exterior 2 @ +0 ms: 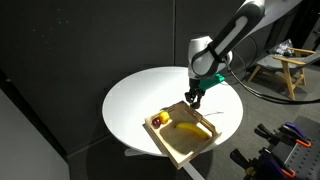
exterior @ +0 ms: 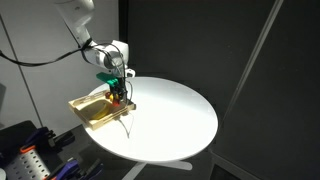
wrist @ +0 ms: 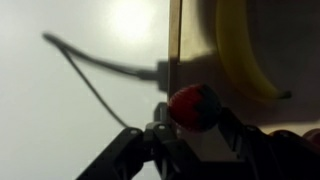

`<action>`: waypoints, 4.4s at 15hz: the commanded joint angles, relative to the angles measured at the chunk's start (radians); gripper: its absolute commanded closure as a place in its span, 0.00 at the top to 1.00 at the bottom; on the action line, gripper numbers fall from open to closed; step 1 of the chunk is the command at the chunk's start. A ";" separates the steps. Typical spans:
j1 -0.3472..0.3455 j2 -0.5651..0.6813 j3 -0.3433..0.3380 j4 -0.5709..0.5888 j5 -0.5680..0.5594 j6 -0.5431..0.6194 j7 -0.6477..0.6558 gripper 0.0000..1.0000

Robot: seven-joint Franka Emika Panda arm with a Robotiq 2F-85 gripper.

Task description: Put the strawberry in the box.

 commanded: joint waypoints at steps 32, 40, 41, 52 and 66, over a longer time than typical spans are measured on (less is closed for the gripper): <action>0.124 -0.009 0.009 0.029 -0.038 0.002 0.024 0.27; 0.183 0.006 0.026 0.028 -0.070 0.000 0.016 0.27; 0.189 0.008 0.030 0.027 -0.073 0.000 0.015 0.27; 0.212 0.018 0.058 0.020 -0.072 0.001 0.000 0.77; 0.179 -0.059 0.041 -0.039 -0.017 -0.046 0.108 1.00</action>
